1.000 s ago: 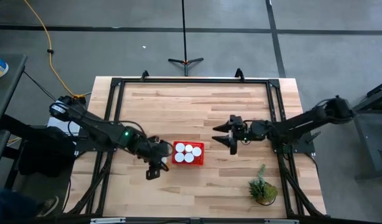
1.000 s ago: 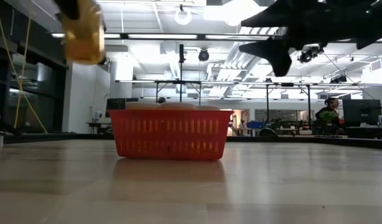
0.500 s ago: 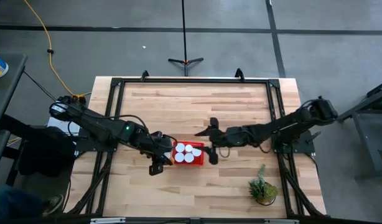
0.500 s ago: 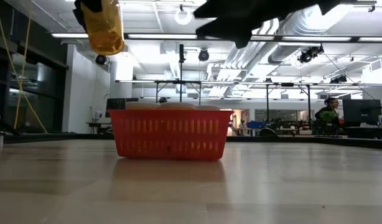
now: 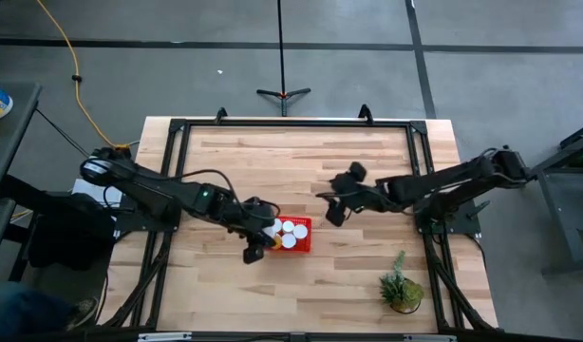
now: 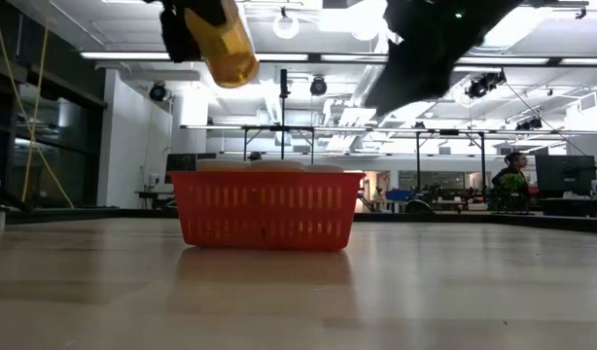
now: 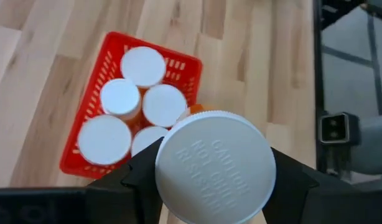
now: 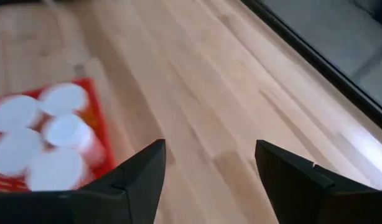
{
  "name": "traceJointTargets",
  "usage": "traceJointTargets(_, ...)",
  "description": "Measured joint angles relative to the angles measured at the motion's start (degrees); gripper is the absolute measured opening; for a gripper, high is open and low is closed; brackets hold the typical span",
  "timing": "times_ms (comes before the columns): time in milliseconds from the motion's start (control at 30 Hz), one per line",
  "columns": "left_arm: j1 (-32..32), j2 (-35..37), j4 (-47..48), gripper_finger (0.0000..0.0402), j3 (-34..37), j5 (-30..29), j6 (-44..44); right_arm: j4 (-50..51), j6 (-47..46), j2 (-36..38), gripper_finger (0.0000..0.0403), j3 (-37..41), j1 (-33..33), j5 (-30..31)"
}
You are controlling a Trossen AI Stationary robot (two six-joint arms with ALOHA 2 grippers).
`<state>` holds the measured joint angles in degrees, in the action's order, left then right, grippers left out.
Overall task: Pick and place pill bottles into a basket
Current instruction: Put the orange pill bottle into the red bin
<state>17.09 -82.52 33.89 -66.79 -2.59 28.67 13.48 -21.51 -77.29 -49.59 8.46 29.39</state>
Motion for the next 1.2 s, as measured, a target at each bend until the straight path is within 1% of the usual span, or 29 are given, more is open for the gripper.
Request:
traceJointTargets(100, -1.18, -0.94, -2.87, 0.0241, 0.03, 0.21, -0.4, 4.88, -3.76, 3.72, 0.0237, 1.51, -0.26, 1.85)
traceJointTargets(200, -1.93, -1.82, -5.65, 0.0229, 0.03, 0.35, -0.9, 7.9, -6.69, 7.41, 0.0237, 3.84, -0.23, 3.94)
traceJointTargets(367, -2.23, -3.81, -11.65, 0.0229, -0.01, 0.48, -2.0, 8.1, -9.9, 13.95, 0.0237, 9.5, -0.25, 5.42)
traceJointTargets(533, -2.23, -6.26, -14.44, 0.0239, 0.05, 0.5, -2.17, 7.23, -12.52, 18.53, 0.0237, 14.28, -0.27, 5.29)
traceJointTargets(600, -2.54, -7.33, -14.94, 0.0238, -0.41, 0.5, -2.76, 6.38, -13.17, 19.78, 0.0236, 15.78, -0.58, 4.56)
traceJointTargets(667, -2.58, -8.44, -14.78, 0.023, -1.26, 0.5, -2.99, 5.58, -13.23, 20.02, 0.0236, 16.76, -1.09, 3.88)
traceJointTargets(833, -2.61, -11.74, -14.81, 0.0229, -4.09, 0.48, -5.85, 4.46, -13.14, 19.35, 0.0236, 16.86, -2.69, 3.6)
traceJointTargets(1033, -2.61, -16.05, -14.22, 0.0242, -6.45, 0.5, -7.87, 4.7, -13.01, 19.3, 0.0237, 16.88, -4.39, 3.32)
traceJointTargets(1200, -2.87, -17.61, -14.01, 0.0228, -6.99, 1.71, -8.53, 4.68, -12.7, 19.32, 0.0237, 16.88, -5.11, 3.32)
